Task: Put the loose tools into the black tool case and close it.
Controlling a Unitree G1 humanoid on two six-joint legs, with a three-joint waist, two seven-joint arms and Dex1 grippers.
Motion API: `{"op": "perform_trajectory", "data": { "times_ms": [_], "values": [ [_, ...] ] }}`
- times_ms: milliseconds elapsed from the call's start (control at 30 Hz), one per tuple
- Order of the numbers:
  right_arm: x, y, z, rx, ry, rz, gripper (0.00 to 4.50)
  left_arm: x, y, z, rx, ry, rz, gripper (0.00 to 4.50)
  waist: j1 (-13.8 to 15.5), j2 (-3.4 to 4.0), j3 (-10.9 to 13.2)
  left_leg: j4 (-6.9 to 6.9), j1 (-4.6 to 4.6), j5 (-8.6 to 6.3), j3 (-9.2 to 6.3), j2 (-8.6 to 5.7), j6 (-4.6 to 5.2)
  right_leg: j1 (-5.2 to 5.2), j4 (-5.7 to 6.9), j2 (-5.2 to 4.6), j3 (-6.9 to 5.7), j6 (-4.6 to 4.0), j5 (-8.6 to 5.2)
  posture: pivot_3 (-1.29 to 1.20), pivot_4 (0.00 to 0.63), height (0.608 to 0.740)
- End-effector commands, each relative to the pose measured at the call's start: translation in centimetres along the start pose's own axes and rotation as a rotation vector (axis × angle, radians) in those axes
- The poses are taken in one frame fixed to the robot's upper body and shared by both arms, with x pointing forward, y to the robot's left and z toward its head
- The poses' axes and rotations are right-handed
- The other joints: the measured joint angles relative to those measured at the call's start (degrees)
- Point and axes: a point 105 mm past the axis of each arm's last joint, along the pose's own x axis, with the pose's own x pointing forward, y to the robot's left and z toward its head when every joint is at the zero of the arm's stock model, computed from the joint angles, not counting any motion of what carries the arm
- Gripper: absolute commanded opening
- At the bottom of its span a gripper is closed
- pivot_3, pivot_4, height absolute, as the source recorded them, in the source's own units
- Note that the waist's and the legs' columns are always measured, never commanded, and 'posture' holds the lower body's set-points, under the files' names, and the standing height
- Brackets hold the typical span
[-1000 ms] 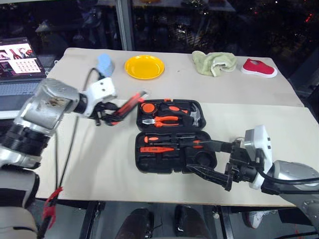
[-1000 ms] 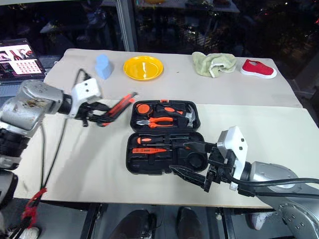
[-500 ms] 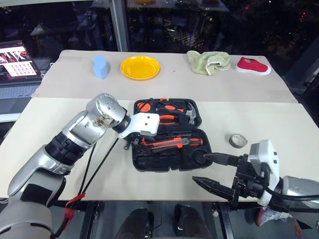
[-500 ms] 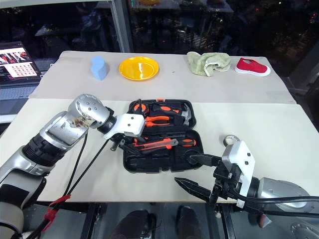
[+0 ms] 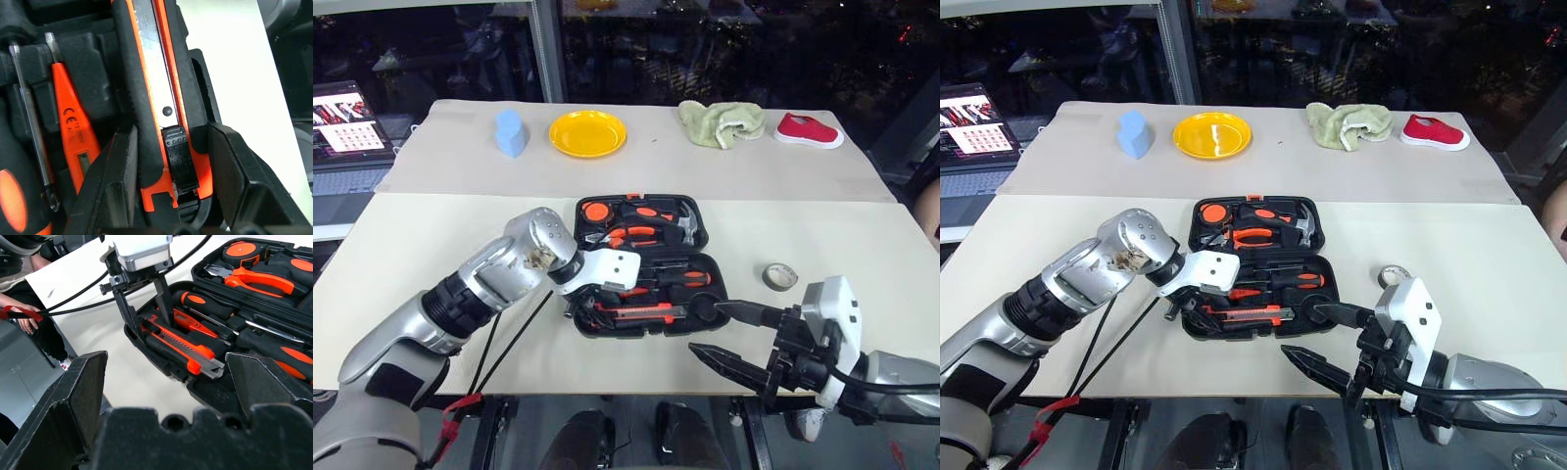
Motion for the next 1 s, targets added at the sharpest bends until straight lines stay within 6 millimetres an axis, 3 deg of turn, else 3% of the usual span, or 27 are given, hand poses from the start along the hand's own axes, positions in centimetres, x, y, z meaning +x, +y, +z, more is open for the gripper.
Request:
{"op": "perform_trajectory", "data": {
  "times_ms": [33,67,133,167,300,333,500,600,633,767,967,1000],
  "values": [
    [0.1,0.4,1.1,-0.036,-0.045,0.013,4.5,0.0,0.1,-0.4,0.001,0.036,-0.011,1.68,0.0,0.0,0.0,0.0,0.0,0.0,0.0,0.0,0.0,0.0,0.0,0.0,0.0,0.0,0.0,0.0,0.15,0.74],
    [0.1,0.4,1.1,-0.035,-0.047,0.013,4.5,0.1,0.1,-0.4,-0.007,0.036,-0.015,1.68,0.0,0.0,0.0,0.0,0.01,0.0,0.0,0.0,0.01,0.01,0.0,0.0,0.0,0.0,0.0,0.0,0.15,0.74],
    [0.1,0.4,1.1,-0.034,-0.049,0.013,4.5,0.2,0.3,-0.4,-0.016,0.033,-0.007,2.67,0.0,0.0,0.0,0.0,0.01,-0.01,-0.01,0.0,0.02,0.01,0.0,0.0,0.0,0.0,0.0,0.0,0.15,0.74],
    [0.1,0.4,1.1,-0.033,-0.05,0.012,4.5,0.2,0.4,-0.4,-0.017,0.031,0.0,2.83,0.0,0.0,0.0,-0.01,0.01,-0.01,0.0,0.0,0.02,0.0,0.01,0.0,0.01,0.0,0.0,0.0,0.15,0.74],
    [0.1,0.4,1.1,-0.03,-0.049,0.013,4.5,-0.6,0.6,0.5,-0.035,-0.025,-0.001,4.29,0.1,0.0,0.0,0.0,-0.01,-0.03,0.0,0.0,0.05,0.0,0.01,-0.01,0.0,0.01,0.0,0.0,0.15,0.74],
    [0.1,0.4,1.0,-0.029,-0.049,0.013,4.5,-1.1,0.5,0.9,-0.042,-0.045,-0.005,4.46,0.1,0.0,0.0,0.0,-0.01,-0.03,0.0,0.0,0.06,0.0,-0.02,-0.01,-0.01,0.01,0.0,0.0,0.15,0.74],
    [0.0,0.2,0.9,-0.029,-0.043,0.01,4.5,-4.1,0.4,1.7,-0.075,-0.161,-0.008,4.46,0.0,0.0,0.0,0.0,-0.1,-0.03,0.01,0.0,0.05,-0.15,0.02,0.01,-0.02,0.01,0.0,0.0,0.15,0.74],
    [-0.1,0.1,0.8,-0.028,-0.038,0.007,4.5,-4.3,0.6,1.3,-0.091,-0.21,0.019,4.46,0.0,0.0,0.0,0.0,-0.07,-0.02,0.0,0.0,0.04,-0.11,0.02,0.0,-0.01,0.0,0.0,0.0,0.15,0.74],
    [0.0,0.1,0.8,-0.03,-0.035,0.007,4.5,-4.0,0.5,1.0,-0.095,-0.212,0.022,3.94,0.0,0.0,0.0,0.0,-0.05,-0.02,0.0,-0.01,0.04,-0.09,0.0,0.0,-0.01,0.01,0.0,0.0,0.15,0.74],
    [-0.1,0.0,0.7,-0.04,-0.019,0.006,4.5,-2.7,0.0,-0.2,-0.051,-0.197,0.021,2.63,0.0,0.0,0.0,0.0,-0.03,-0.03,0.01,-0.01,0.03,-0.05,-0.01,-0.02,0.0,0.01,0.0,0.0,0.15,0.74],
    [-0.4,-0.2,0.6,-0.044,-0.008,0.0,4.5,-0.9,0.4,-0.1,-0.025,-0.219,0.04,0.24,0.7,0.0,0.0,0.0,-0.05,-0.02,0.0,-0.01,0.02,-0.06,-0.01,-0.03,-0.01,-0.01,0.01,0.0,0.15,0.74],
    [-0.4,-0.2,0.6,-0.044,-0.008,0.0,4.5,-0.7,0.6,-0.2,-0.021,-0.213,0.045,0.03,0.8,0.0,0.0,0.0,-0.06,-0.02,0.0,-0.01,0.02,-0.05,-0.02,-0.03,-0.01,-0.01,0.01,0.0,0.15,0.74]
  ]
}}
